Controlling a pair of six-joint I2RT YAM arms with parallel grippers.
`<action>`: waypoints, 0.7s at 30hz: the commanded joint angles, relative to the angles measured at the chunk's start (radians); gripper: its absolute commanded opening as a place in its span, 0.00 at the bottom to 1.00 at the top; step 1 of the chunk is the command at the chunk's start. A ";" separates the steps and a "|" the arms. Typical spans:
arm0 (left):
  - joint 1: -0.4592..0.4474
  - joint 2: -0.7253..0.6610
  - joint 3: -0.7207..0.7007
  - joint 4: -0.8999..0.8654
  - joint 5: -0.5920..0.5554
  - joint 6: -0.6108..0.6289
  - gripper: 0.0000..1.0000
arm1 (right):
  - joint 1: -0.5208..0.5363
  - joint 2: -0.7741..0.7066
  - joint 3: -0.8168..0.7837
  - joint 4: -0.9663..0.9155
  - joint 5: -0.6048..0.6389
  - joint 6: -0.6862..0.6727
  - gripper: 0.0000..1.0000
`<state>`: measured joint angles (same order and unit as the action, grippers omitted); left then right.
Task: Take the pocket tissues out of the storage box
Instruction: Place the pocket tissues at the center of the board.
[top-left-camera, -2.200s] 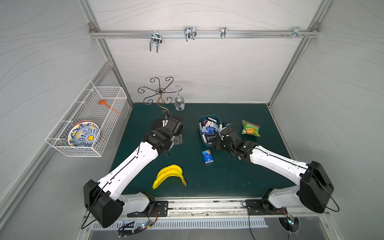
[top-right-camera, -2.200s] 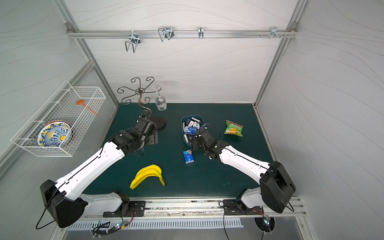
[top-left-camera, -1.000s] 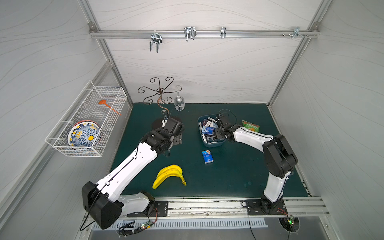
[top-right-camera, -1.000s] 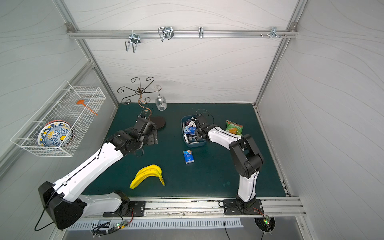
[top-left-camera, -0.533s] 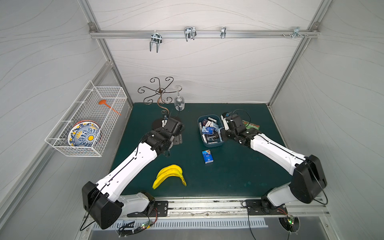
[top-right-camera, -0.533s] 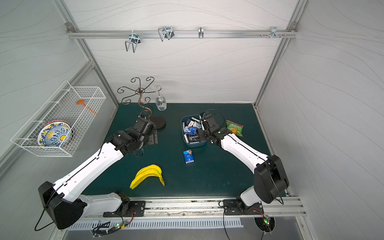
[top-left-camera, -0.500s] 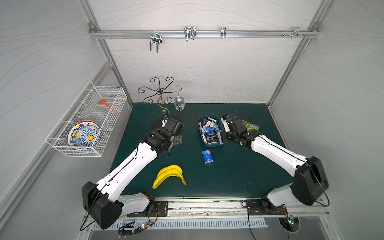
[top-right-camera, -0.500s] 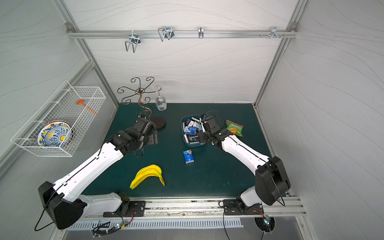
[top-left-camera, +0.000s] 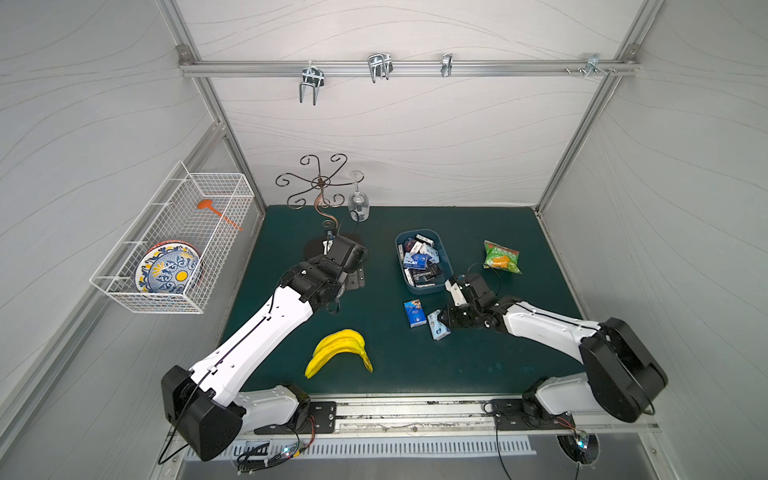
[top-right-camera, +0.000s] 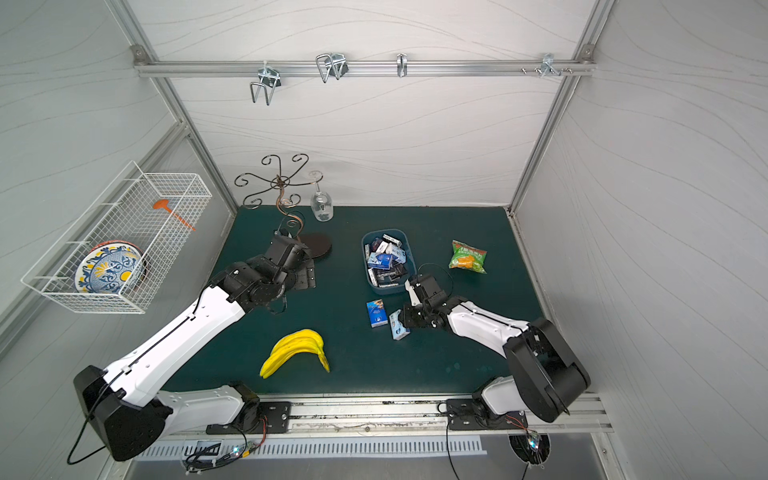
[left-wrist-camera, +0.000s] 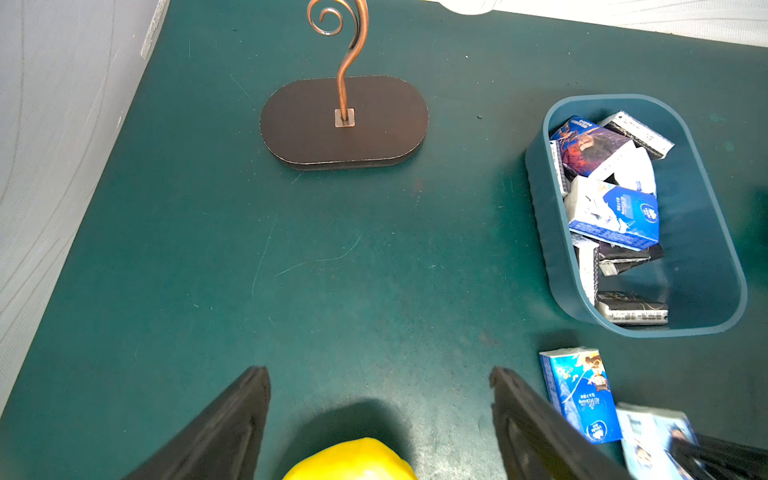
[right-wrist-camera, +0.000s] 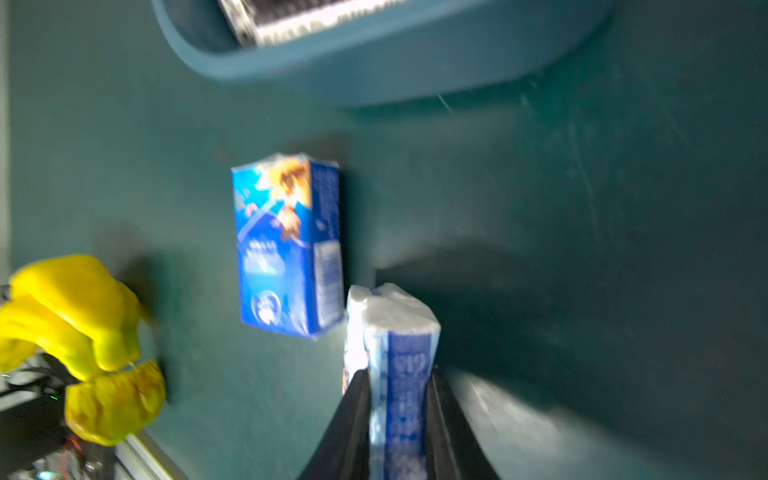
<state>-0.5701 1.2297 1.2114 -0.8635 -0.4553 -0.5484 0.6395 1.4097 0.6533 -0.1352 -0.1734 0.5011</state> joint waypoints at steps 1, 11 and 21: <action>0.004 -0.017 0.024 0.027 -0.004 -0.008 0.87 | -0.017 0.054 -0.006 0.126 -0.029 0.063 0.24; 0.004 -0.009 0.023 0.026 -0.015 0.003 0.87 | -0.059 0.129 0.046 0.121 -0.023 0.014 0.28; 0.005 -0.002 0.027 0.024 -0.006 -0.001 0.87 | -0.052 0.174 0.030 0.166 -0.016 0.059 0.44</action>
<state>-0.5701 1.2297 1.2114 -0.8639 -0.4557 -0.5510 0.5865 1.5764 0.6926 0.0307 -0.2062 0.5533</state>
